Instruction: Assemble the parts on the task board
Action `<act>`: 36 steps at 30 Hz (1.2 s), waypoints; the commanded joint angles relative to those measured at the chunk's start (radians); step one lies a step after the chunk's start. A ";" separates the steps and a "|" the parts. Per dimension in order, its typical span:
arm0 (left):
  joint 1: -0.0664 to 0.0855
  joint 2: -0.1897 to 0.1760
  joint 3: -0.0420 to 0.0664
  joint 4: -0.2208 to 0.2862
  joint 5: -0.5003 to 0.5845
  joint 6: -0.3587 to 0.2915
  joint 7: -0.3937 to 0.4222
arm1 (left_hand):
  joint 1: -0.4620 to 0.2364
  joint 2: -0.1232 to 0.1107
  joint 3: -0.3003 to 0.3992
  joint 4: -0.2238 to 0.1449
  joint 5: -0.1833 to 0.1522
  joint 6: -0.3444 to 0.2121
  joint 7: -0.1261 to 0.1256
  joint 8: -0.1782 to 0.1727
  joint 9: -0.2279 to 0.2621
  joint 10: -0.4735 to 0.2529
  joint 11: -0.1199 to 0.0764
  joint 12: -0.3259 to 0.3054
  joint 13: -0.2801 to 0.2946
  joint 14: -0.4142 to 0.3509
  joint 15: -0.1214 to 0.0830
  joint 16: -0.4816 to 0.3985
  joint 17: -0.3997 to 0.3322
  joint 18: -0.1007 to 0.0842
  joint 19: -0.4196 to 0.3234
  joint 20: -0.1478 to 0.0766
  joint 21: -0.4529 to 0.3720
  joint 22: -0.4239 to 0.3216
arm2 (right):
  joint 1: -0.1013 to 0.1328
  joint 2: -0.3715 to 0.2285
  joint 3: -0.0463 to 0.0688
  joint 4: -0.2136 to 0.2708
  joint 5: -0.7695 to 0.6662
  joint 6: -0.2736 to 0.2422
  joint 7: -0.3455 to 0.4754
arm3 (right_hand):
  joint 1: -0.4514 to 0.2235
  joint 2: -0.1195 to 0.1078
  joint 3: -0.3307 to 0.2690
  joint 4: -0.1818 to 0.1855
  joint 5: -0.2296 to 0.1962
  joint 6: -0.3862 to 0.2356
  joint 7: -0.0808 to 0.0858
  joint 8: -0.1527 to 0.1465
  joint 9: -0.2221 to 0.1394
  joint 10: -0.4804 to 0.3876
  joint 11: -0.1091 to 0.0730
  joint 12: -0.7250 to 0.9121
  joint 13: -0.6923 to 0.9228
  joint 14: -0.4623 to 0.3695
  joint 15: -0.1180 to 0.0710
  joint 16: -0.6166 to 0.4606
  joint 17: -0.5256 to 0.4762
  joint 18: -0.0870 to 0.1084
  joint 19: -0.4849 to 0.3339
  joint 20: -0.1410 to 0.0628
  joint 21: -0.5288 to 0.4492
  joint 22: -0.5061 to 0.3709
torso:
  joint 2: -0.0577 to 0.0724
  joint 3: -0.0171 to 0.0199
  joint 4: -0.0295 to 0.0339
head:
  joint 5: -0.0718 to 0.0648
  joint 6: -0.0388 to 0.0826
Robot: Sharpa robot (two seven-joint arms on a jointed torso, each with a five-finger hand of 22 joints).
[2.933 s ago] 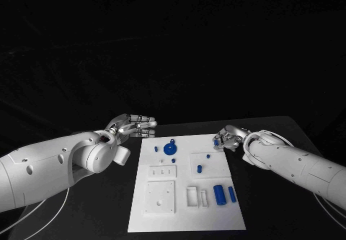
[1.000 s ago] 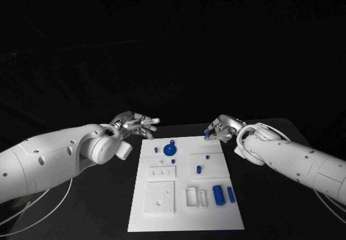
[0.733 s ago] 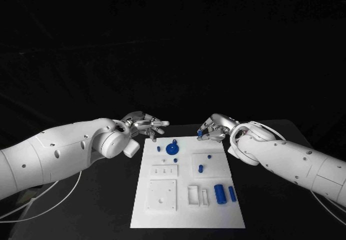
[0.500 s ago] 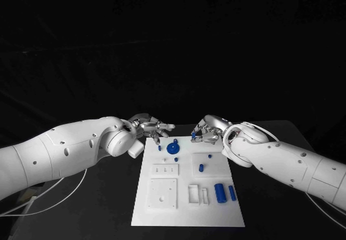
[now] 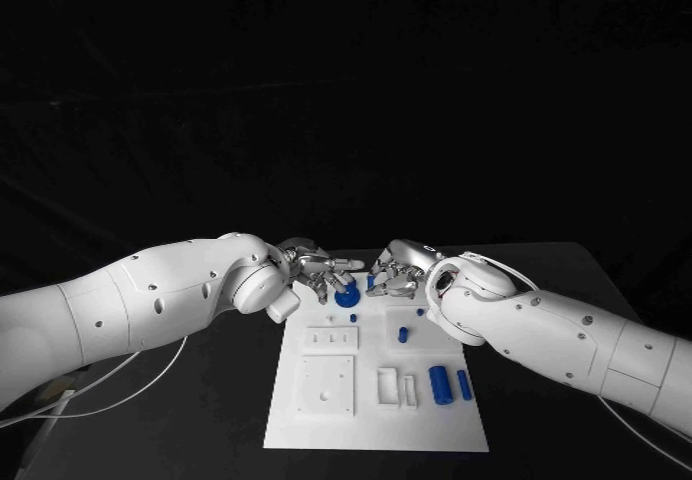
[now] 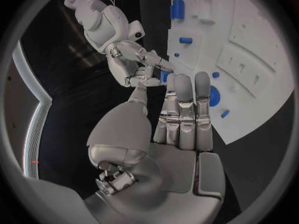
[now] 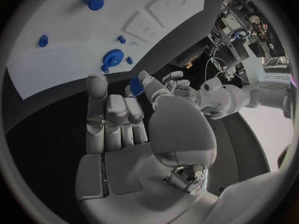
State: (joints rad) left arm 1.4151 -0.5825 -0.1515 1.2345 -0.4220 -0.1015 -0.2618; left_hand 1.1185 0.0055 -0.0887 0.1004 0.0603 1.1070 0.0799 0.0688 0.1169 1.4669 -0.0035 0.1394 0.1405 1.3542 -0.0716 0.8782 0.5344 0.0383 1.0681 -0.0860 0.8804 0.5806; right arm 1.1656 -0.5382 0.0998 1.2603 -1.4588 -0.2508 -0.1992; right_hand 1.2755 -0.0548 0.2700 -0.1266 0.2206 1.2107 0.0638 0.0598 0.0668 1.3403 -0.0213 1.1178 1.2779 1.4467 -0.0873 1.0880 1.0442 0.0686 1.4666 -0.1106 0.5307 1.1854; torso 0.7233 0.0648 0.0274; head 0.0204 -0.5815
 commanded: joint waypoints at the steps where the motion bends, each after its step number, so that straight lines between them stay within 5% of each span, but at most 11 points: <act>1: 0.003 0.007 0.000 0.002 -0.062 0.019 -0.074 | -0.007 -0.020 0.014 0.025 -0.005 -0.007 0.000 -0.003 0.004 0.022 -0.001 -0.005 0.002 -0.005 0.004 -0.006 -0.002 0.018 -0.005 -0.001 -0.005 0.002 | -0.002 0.003 -0.001 0.009 -0.028 0.007 -0.031 | 0.005 -0.008 0.005 0.001 -0.005 -0.001 -0.001 0.003 0.001 0.002 0.004 0.001 0.001 0.002 0.000 -0.001 0.001 0.008 0.044 0.002 0.006 -0.001 | 0.000 0.0004 0.0002 | 0.001 -0.001; 6: 0.003 0.014 -0.001 0.002 -0.098 0.036 -0.116 | -0.010 -0.037 0.031 0.046 -0.006 -0.004 0.000 -0.003 0.008 0.020 0.001 -0.011 0.000 -0.004 0.005 -0.006 -0.003 0.019 -0.004 -0.001 -0.008 0.006 | -0.003 0.009 -0.003 0.018 -0.032 0.007 -0.035 | 0.006 -0.008 0.007 0.001 -0.005 0.001 -0.001 0.003 0.001 0.002 0.003 0.002 0.002 0.002 0.000 -0.001 0.002 0.009 0.045 0.001 0.006 -0.002 | 0.001 0.0012 0.0012 | -0.004 -0.002; 10: 0.003 0.020 -0.002 0.000 -0.114 0.048 -0.140 | -0.006 -0.026 0.031 0.034 0.003 0.017 -0.006 -0.002 0.023 0.021 -0.002 -0.011 0.000 -0.004 0.003 -0.004 -0.002 0.018 -0.004 -0.002 -0.008 0.009 | -0.004 0.014 -0.003 0.023 -0.035 0.007 -0.037 | 0.006 -0.008 0.007 0.001 -0.005 0.001 -0.001 0.003 0.001 0.003 0.003 0.002 0.002 0.002 -0.001 -0.001 0.002 0.009 0.045 0.001 0.007 -0.002 | 0.001 0.0014 -0.0002 | -0.002 -0.004; 16: 0.003 0.029 -0.003 0.000 -0.122 0.048 -0.153 | -0.012 -0.009 0.016 0.006 0.012 0.031 -0.016 -0.002 0.154 0.019 -0.006 -0.008 0.002 -0.007 0.001 0.002 0.001 0.015 -0.005 -0.005 -0.012 0.023 | -0.006 0.021 -0.005 0.030 -0.038 0.012 -0.037 | 0.006 -0.008 0.007 0.001 -0.005 0.001 -0.001 0.003 0.001 0.003 0.003 0.002 0.002 0.002 -0.001 -0.001 0.002 0.009 0.045 0.001 0.007 -0.002 | 0.002 0.0008 -0.0004 | -0.002 -0.007; 24: 0.003 0.039 -0.003 -0.002 -0.139 0.020 -0.152 | -0.017 -0.036 0.040 0.028 0.014 0.037 -0.029 -0.001 0.368 0.009 -0.010 0.015 0.016 -0.010 -0.003 0.012 0.002 0.012 -0.004 -0.008 -0.019 0.041 | -0.009 0.025 -0.005 0.043 -0.040 0.017 -0.038 | 0.005 -0.011 0.006 0.001 -0.003 0.000 -0.001 0.003 0.001 0.002 0.003 0.001 0.001 0.002 -0.001 -0.002 0.001 0.009 0.044 0.001 0.004 -0.004 | 0.002 -0.0006 0.0005 | -0.006 -0.008; 28: 0.003 0.042 -0.003 -0.001 -0.144 0.007 -0.151 | -0.018 -0.057 0.057 0.052 0.011 0.034 -0.031 -0.001 0.424 0.004 -0.010 0.022 0.020 -0.012 -0.003 0.014 0.002 0.012 -0.006 -0.008 -0.022 0.046 | -0.010 0.028 -0.006 0.044 -0.042 0.022 -0.039 | 0.007 -0.011 0.007 -0.001 -0.003 0.000 -0.001 0.003 0.001 0.002 0.003 0.001 0.001 0.002 -0.001 -0.002 0.001 0.009 0.044 0.001 0.005 -0.004 | 0.002 -0.0012 0.0011 | -0.006 -0.008; 36: 0.003 0.046 -0.003 0.001 -0.153 -0.005 -0.150 | -0.011 -0.042 0.047 0.030 0.017 0.030 -0.031 -0.002 0.446 0.001 -0.010 0.025 0.022 -0.013 -0.002 0.014 0.000 0.012 -0.005 -0.007 -0.026 0.051 | -0.011 0.032 -0.009 0.049 -0.048 0.027 -0.042 | 0.008 -0.009 0.008 -0.002 -0.003 0.000 -0.001 0.003 0.001 0.002 0.003 0.001 0.001 0.002 -0.001 -0.002 0.001 0.009 0.044 0.001 0.005 -0.005 | 0.002 -0.0003 0.0016 | -0.006 -0.011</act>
State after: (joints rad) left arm 1.4152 -0.5401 -0.1551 1.2330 -0.5608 -0.0914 -0.4115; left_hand 1.1012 -0.0455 -0.0417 0.1355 0.0727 1.1412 0.0532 0.0688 0.5623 1.4634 -0.0069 0.1595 0.1616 1.3486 -0.0732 0.8867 0.5348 0.0383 1.0645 -0.0896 0.8586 0.6303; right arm 1.1551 -0.5078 0.0909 1.3064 -1.4906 -0.2408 -0.2380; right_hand 1.2768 -0.0637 0.2737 -0.1286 0.2205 1.2058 0.0632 0.0583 0.0662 1.3402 -0.0213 1.1178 1.2787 1.4466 -0.0872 1.0880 1.0450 0.0686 1.4666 -0.1106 0.5306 1.1817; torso 0.7252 0.0636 0.0286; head 0.0137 -0.5914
